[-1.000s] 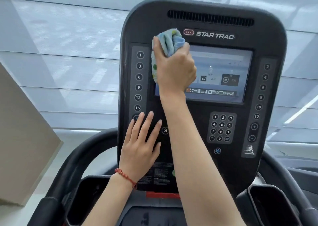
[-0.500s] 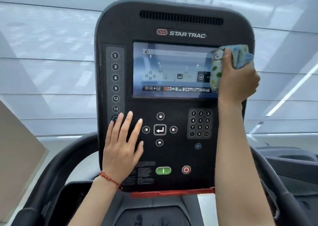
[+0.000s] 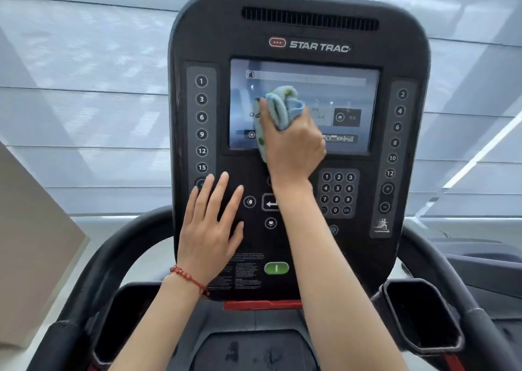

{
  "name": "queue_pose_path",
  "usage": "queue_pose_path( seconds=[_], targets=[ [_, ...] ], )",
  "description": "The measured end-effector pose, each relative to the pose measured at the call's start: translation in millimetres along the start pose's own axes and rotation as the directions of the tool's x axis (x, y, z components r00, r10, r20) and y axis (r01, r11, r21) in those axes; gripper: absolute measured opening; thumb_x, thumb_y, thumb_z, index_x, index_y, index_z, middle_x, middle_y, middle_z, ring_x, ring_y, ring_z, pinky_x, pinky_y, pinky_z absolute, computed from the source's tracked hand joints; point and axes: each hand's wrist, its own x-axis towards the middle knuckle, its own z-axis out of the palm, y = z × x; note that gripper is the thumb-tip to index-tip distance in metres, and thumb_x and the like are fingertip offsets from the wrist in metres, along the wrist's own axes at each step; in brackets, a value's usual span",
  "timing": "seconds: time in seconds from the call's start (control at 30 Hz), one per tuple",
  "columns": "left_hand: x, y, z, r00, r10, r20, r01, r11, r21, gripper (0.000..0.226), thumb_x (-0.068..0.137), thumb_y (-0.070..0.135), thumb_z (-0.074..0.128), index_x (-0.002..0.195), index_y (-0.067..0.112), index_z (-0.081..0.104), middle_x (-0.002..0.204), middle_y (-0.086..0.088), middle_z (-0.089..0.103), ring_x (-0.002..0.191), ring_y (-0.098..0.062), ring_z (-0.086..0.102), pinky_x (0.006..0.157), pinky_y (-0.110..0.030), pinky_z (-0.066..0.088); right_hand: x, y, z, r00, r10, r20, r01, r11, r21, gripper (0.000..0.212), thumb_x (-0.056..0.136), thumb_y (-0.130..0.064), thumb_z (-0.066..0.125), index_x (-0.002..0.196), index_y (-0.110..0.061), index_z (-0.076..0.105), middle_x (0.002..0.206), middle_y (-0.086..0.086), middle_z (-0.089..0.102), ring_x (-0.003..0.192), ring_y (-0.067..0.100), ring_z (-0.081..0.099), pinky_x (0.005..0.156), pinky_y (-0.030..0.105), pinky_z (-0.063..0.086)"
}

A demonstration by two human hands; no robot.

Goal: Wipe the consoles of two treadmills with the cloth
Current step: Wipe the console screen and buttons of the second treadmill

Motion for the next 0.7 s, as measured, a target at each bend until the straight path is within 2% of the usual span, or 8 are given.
queue_pose_path(
  seconds=[0.1,0.23,0.33,0.43,0.6,0.7],
  targets=[
    [0.4,-1.5,-3.6,1.000,0.010,0.023,-0.010,1.000,-0.010,0.049,0.089,0.024,0.047,0.136,0.009,0.043,0.144,-0.020,0.037,0.136,-0.035,0.030,0.110,-0.050,0.026,-10.4,-19.7,4.5,0.997,-0.054,0.063,0.054,0.999,0.002,0.053,0.072,-0.060,0.058,0.063,-0.008,0.058,0.050,0.004,0.061,0.040,0.020,0.057,0.043,0.018,0.036],
    [-11.0,-7.8,-12.0,0.999,-0.041,0.012,0.042,0.999,-0.027,0.049,0.089,0.023,0.047,0.136,0.009,0.042,0.144,-0.020,0.038,0.136,-0.033,0.029,0.109,-0.050,0.028,-5.2,-27.8,-3.2,0.984,0.003,0.176,-0.028,0.990,0.137,0.049,0.075,-0.057,0.063,0.068,-0.008,0.060,0.059,0.005,0.064,0.051,0.021,0.059,0.052,0.022,0.036],
    [-24.9,-16.3,-14.2,0.998,-0.068,-0.008,0.068,0.997,-0.018,0.048,0.089,0.022,0.047,0.135,0.008,0.042,0.143,-0.020,0.039,0.136,-0.034,0.030,0.108,-0.050,0.030,-18.1,-42.4,5.0,0.978,-0.158,0.135,0.128,0.970,0.206,0.047,0.074,-0.056,0.062,0.066,-0.010,0.057,0.054,0.002,0.060,0.043,0.013,0.049,0.044,0.019,0.035],
    [-36.1,-23.9,-13.2,0.996,-0.089,-0.003,0.089,0.996,-0.008,0.048,0.089,0.022,0.048,0.134,0.007,0.043,0.143,-0.020,0.039,0.135,-0.034,0.030,0.109,-0.050,0.029,-22.7,-50.6,24.4,0.948,-0.301,0.100,0.286,0.948,0.137,0.050,0.073,-0.060,0.056,0.063,-0.010,0.056,0.051,0.001,0.057,0.039,0.013,0.049,0.040,0.016,0.031],
    [-41.4,-34.4,-12.6,0.997,-0.072,0.032,0.072,0.997,-0.005,0.049,0.090,0.025,0.047,0.136,0.009,0.042,0.145,-0.017,0.036,0.137,-0.032,0.030,0.108,-0.049,0.030,26.1,-70.4,47.3,0.932,-0.362,-0.031,0.363,0.927,0.096,0.052,0.069,-0.060,0.062,0.060,-0.009,0.055,0.051,0.003,0.059,0.041,0.017,0.053,0.042,0.017,0.028],
    [-43.0,-36.9,-12.8,0.996,-0.056,0.067,0.057,0.998,-0.009,0.052,0.089,0.026,0.047,0.138,0.010,0.040,0.147,-0.015,0.032,0.138,-0.031,0.027,0.108,-0.049,0.030,66.4,-92.5,51.2,0.916,-0.386,0.109,0.383,0.923,0.045,0.057,0.074,-0.066,0.054,0.074,-0.009,0.060,0.070,0.004,0.066,0.061,0.020,0.061,0.053,0.024,0.032]
  ],
)
